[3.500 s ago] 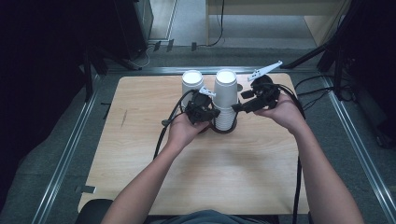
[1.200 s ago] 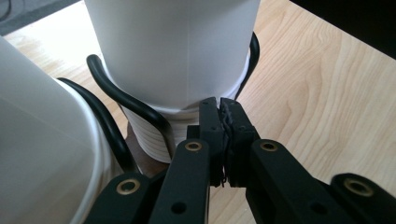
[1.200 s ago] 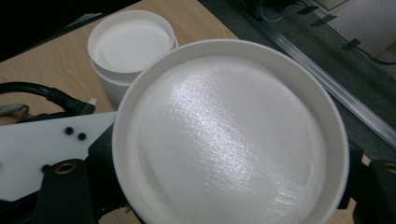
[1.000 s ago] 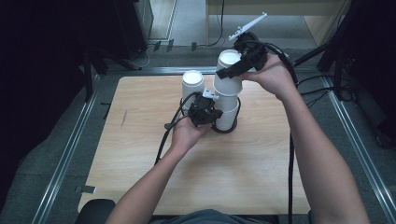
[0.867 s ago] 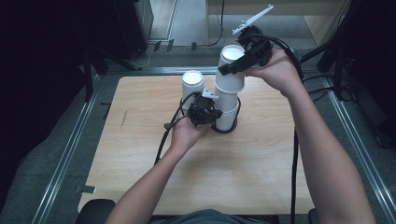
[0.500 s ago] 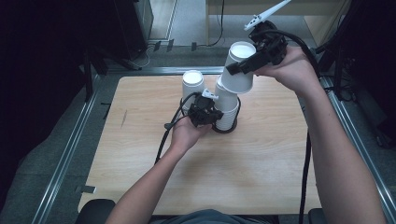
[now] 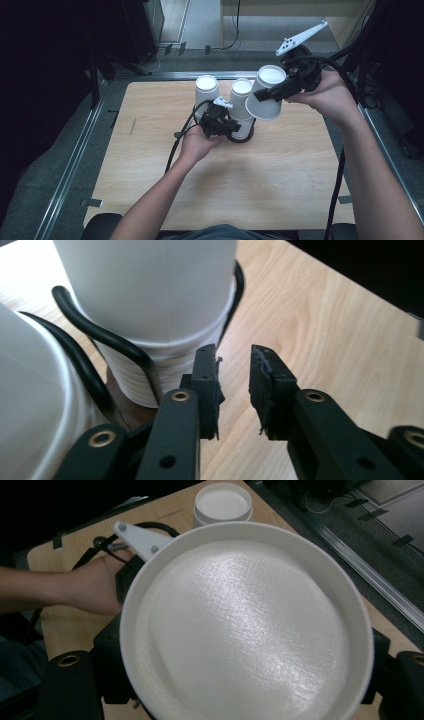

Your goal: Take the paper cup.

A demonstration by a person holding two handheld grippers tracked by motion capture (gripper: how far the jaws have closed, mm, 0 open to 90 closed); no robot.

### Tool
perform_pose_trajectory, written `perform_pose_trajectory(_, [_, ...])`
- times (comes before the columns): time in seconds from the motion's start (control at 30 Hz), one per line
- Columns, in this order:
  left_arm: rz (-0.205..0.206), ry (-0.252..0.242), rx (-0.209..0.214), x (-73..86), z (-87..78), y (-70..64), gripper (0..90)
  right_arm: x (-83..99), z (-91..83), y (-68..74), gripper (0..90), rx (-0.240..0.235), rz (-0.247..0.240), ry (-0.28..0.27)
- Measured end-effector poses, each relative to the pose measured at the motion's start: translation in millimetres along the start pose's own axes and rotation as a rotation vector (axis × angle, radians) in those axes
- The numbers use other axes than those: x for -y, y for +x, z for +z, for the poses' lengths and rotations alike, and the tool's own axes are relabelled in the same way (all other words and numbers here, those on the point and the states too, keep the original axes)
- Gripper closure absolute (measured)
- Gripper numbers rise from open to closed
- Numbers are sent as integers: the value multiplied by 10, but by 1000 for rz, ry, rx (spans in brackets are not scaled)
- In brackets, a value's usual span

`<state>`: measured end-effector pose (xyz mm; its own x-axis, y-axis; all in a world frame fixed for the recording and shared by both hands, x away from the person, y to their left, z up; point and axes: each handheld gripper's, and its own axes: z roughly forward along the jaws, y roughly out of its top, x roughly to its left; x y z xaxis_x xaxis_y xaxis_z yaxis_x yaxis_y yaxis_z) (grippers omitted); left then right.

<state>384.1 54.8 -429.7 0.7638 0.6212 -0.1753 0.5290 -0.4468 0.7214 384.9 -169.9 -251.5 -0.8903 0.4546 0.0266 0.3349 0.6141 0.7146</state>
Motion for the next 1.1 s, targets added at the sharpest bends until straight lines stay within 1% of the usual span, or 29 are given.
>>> perform_pose_trajectory(0.03, [3, 0, 3, 3, -9, -2, 708, 45, 5, 21, 230, 0, 1, 4])
perform_pose_trajectory(0.17, [19, 1, 38, 16, -50, -4, 675, 186, 37, 57, 229, -12, 3, 5])
perform_pose_trajectory(0.23, [37, 5, 46, 23, -79, -2, 650, 261, 63, 72, 230, -18, 6, 6])
perform_pose_trajectory(0.3, [49, 5, 55, 35, -107, -8, 623, 336, 94, 89, 230, -25, -4, 2])
perform_pose_trajectory(0.37, [58, 1, 69, 46, -128, -4, 601, 403, 138, 94, 230, -38, -6, 9])
perform_pose_trajectory(0.4, [65, 3, 74, 52, -143, 0, 589, 433, 164, 96, 231, -44, 1, 23])
perform_pose_trajectory(0.43, [64, -3, 85, 62, -156, 1, 581, 464, 190, 96, 230, -46, -3, 28])
perform_pose_trajectory(0.53, [67, -12, 118, 94, -201, 11, 546, 561, 265, 109, 230, -58, -7, 31])
perform_pose_trajectory(0.57, [75, -11, 125, 108, -215, 15, 542, 593, 290, 113, 230, -63, -14, 28])
perform_pose_trajectory(0.63, [88, -13, 133, 141, -247, 20, 517, 656, 339, 123, 229, -76, -11, 29])
perform_pose_trajectory(0.7, [101, -12, 136, 176, -281, 32, 509, 717, 394, 136, 230, -81, -8, 38])
perform_pose_trajectory(0.73, [103, -11, 144, 191, -295, 41, 497, 748, 420, 146, 230, -84, -8, 40])
perform_pose_trajectory(0.8, [91, -16, 159, 225, -316, 54, 486, 801, 476, 162, 230, -89, -10, 41])
perform_pose_trajectory(0.87, [92, -11, 167, 260, -338, 63, 480, 845, 530, 171, 229, -99, -6, 40])
perform_pose_trajectory(0.93, [115, -11, 167, 305, -361, 61, 483, 884, 581, 184, 229, -106, -12, 37])
perform_pose_trajectory(0.97, [128, -13, 176, 333, -375, 61, 486, 902, 604, 192, 229, -110, -20, 37])
perform_pose_trajectory(1.03, [141, -10, 179, 379, -394, 64, 486, 935, 647, 210, 229, -118, -23, 35])
perform_pose_trajectory(1.1, [141, -5, 194, 421, -406, 69, 476, 969, 694, 225, 228, -126, -28, 31])
